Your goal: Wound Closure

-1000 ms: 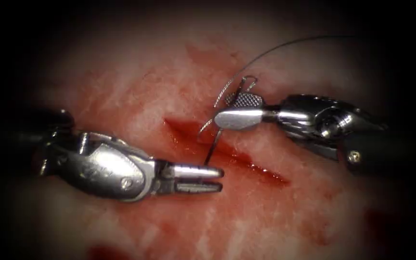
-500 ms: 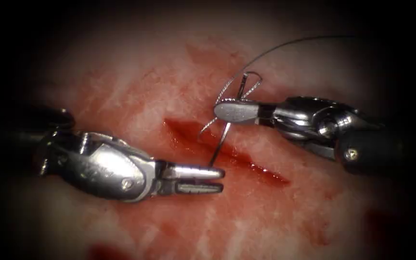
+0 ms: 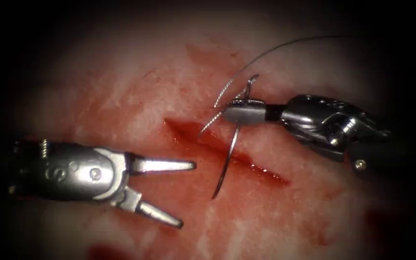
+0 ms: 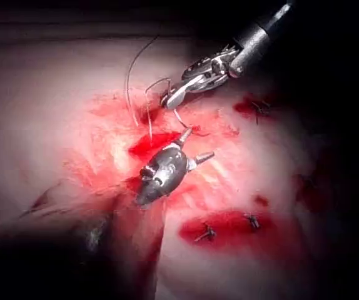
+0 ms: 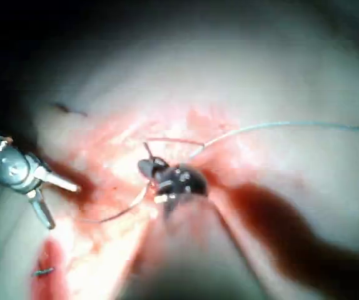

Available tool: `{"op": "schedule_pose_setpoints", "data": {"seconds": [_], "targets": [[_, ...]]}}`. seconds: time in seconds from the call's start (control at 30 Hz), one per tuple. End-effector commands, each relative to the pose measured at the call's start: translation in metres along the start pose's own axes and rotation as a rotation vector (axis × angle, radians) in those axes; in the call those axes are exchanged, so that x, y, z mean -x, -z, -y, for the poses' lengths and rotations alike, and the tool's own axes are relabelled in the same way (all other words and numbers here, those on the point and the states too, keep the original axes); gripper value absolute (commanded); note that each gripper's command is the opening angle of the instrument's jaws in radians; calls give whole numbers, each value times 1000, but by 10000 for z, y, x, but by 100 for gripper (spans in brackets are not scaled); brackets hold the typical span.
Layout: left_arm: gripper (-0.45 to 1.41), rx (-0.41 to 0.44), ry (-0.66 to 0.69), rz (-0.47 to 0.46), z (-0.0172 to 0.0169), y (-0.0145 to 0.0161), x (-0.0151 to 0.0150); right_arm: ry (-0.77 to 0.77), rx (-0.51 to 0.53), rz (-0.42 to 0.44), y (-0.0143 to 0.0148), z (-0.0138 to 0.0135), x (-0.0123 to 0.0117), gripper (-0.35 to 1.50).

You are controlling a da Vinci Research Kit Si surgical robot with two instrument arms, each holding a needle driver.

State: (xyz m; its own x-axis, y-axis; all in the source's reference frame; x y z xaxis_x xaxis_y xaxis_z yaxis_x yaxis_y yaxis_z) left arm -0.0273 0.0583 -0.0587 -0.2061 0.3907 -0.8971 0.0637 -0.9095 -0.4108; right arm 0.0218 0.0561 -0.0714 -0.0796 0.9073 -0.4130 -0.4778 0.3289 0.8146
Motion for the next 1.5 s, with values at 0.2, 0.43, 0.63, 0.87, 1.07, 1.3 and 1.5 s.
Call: {"op": "schedule_pose_setpoints", "data": {"seconds": [0.2,0.43,0.63,0.87,1.07,1.3,1.5], "targets": [[26,-150,227,137,28,3,17,56,4,-7,-5,3,5,-35],[7,-155,288,376,41,-16,39,106,9,-10,-7,9,4,-35],[-15,-154,324,448,51,-42,54,143,11,-11,-6,12,2,-35],[-14,-135,374,555,76,-52,78,165,15,-14,-9,16,3,-35],[-21,-125,389,657,90,-55,100,171,18,-12,-10,18,3,-35],[-22,-94,412,676,109,-62,97,171,20,-14,-13,20,5,-35],[-26,-89,478,681,132,-79,98,183,21,-15,-14,21,6,-35]]}}
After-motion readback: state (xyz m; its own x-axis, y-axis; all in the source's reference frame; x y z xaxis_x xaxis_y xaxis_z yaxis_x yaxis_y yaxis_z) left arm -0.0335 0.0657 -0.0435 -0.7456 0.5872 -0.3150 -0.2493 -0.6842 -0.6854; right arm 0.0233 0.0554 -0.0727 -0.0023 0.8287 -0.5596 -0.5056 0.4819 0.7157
